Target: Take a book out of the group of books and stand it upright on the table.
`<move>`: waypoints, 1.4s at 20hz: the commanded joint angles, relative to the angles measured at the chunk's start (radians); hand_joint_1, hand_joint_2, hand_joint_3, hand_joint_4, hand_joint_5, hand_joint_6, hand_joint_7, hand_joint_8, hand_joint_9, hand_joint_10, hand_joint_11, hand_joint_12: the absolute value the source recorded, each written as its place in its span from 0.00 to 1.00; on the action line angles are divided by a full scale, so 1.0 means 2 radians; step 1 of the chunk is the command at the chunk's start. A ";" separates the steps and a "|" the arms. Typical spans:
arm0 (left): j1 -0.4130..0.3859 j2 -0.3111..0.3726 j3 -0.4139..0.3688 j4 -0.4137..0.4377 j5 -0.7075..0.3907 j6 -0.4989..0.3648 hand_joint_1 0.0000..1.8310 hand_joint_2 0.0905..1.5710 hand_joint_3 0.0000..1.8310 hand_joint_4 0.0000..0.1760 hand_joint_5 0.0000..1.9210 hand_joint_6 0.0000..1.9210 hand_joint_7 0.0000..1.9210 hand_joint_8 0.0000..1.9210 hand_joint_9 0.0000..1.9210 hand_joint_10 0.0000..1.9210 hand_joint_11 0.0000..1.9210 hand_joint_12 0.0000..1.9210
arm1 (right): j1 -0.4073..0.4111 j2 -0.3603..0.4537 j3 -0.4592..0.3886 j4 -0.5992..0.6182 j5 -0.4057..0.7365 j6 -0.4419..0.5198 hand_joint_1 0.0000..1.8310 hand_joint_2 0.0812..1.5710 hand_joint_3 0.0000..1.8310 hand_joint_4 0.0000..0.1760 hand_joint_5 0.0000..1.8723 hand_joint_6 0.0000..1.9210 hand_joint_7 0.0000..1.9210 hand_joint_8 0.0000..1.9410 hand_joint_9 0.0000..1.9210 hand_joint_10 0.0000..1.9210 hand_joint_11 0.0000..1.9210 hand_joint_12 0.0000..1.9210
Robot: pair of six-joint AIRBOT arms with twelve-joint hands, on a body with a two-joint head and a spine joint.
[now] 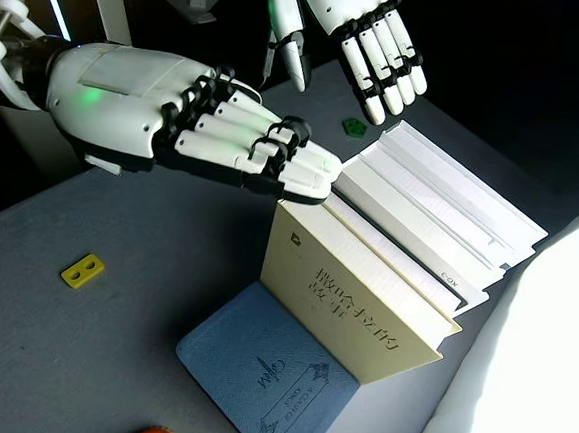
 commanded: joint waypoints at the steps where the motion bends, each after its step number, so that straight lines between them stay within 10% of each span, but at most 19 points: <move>1: -0.004 0.000 0.000 0.047 0.003 0.002 0.08 0.90 0.00 0.00 0.03 0.01 0.01 0.00 0.00 0.00 0.00 0.00 | 0.008 -0.003 0.004 -0.026 0.061 -0.004 0.00 0.71 0.01 0.00 0.26 0.06 0.07 0.00 0.01 0.01 0.00 0.00; 9: -0.004 0.000 0.000 0.046 0.003 0.002 0.03 0.91 0.00 0.00 0.02 0.00 0.00 0.00 0.00 0.00 0.00 0.00 | 0.006 -0.047 0.043 -0.015 0.071 -0.022 0.01 0.71 0.01 0.00 0.32 0.07 0.09 0.01 0.01 0.00 0.00 0.00; 28: -0.003 0.000 0.000 0.046 0.003 0.002 0.04 0.91 0.00 0.00 0.04 0.00 0.01 0.00 0.00 0.00 0.00 0.00 | -0.009 0.000 -0.018 -0.017 0.069 -0.036 0.01 0.71 0.00 0.00 0.35 0.07 0.10 0.00 0.02 0.01 0.00 0.00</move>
